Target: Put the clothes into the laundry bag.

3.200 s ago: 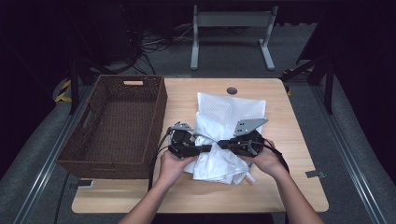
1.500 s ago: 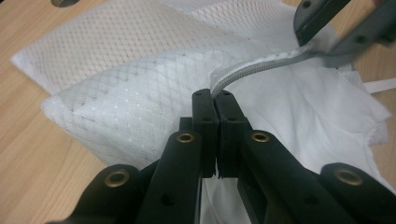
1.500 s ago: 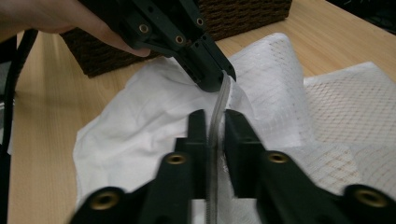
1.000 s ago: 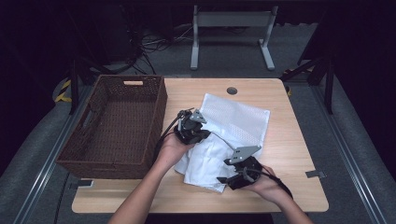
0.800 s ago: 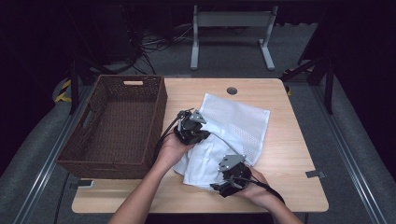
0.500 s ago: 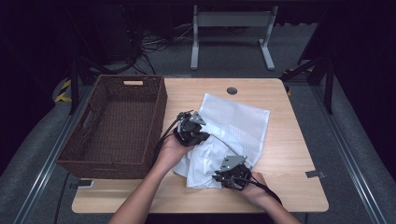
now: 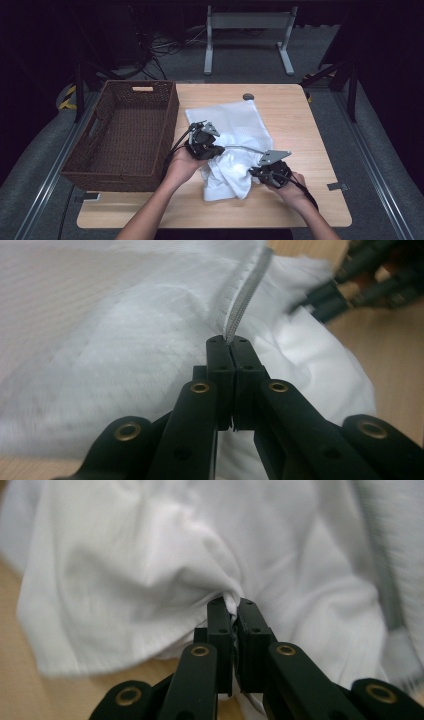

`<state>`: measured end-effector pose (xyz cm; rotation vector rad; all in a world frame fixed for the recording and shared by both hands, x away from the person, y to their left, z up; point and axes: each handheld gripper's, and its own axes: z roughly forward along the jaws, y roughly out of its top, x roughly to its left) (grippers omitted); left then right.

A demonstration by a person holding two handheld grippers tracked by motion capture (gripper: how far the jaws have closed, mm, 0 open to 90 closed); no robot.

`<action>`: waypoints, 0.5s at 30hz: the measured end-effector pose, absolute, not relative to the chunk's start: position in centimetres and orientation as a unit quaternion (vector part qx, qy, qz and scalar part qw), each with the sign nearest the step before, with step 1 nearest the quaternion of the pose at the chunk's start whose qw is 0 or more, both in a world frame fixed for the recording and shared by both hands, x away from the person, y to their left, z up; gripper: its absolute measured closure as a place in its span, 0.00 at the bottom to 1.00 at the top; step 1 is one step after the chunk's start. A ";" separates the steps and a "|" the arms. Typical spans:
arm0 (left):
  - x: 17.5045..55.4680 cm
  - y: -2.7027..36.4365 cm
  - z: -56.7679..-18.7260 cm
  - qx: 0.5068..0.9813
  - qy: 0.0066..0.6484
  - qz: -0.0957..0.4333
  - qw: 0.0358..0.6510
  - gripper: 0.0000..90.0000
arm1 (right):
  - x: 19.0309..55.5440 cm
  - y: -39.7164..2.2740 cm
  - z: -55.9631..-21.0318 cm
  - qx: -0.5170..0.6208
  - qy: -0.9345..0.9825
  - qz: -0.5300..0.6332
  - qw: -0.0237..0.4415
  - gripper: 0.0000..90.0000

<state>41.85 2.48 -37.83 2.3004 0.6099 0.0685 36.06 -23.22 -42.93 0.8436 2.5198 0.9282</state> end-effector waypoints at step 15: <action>41.4 1.7 -38.3 0.902 0.241 0.029 0.358 0.99 | 34.4 -24.3 -40.8 0.325 0.854 0.397 0.088 0.27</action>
